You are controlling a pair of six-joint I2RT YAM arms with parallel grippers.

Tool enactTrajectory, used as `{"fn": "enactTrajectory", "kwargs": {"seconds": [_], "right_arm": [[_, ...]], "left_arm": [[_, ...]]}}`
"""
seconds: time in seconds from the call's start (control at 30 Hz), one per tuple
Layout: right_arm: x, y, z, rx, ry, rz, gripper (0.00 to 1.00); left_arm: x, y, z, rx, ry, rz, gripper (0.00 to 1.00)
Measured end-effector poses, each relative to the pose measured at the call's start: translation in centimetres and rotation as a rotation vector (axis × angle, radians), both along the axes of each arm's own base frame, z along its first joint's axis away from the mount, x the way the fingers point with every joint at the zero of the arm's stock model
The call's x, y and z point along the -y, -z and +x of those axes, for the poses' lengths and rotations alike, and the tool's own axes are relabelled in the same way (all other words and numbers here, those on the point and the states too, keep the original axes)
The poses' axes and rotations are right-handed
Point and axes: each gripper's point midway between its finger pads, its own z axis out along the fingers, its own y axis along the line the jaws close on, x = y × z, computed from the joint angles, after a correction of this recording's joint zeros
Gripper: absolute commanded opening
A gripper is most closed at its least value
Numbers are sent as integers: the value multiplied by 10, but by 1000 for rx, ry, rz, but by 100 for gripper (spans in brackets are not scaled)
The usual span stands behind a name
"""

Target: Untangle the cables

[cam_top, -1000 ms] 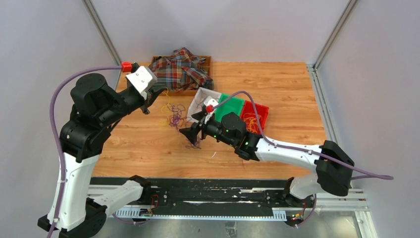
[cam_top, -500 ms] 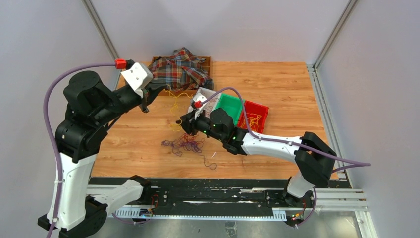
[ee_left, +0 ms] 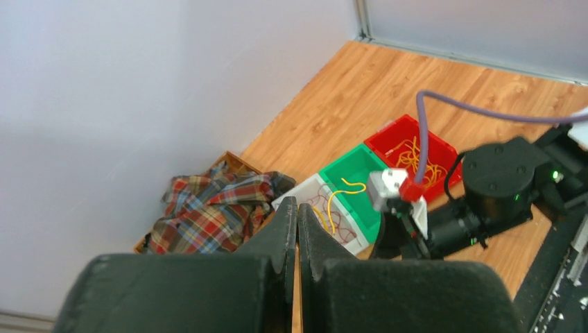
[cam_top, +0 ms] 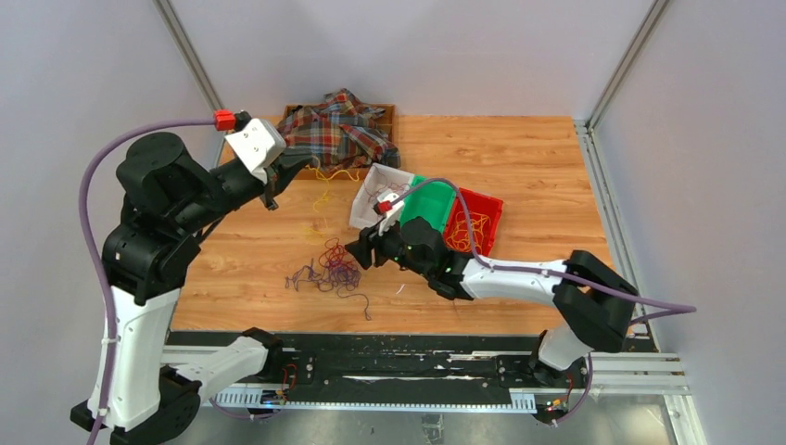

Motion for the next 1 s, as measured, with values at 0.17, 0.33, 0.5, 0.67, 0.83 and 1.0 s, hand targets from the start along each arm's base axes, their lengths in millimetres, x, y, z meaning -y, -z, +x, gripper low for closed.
{"fn": "enactTrajectory", "kwargs": {"seconds": [0.17, 0.33, 0.5, 0.67, 0.83, 1.0], "right_arm": [[47, -28, 16, 23, 144, 30, 67], [125, -65, 46, 54, 402, 80, 68], [213, -82, 70, 63, 706, 61, 70], [292, -81, 75, 43, 963, 4, 73], [355, -81, 64, 58, 1134, 20, 72], [383, -80, 57, 62, 1215, 22, 67]], "left_arm": [[8, 28, 5, -73, 31, 15, 0], [29, 58, 14, -186, 84, 3, 0], [75, 96, 20, -306, 191, 48, 0], [120, 137, 26, -407, 269, 130, 0], [155, 166, 44, -456, 296, 156, 0], [203, 176, 73, -460, 324, 151, 0]]}}
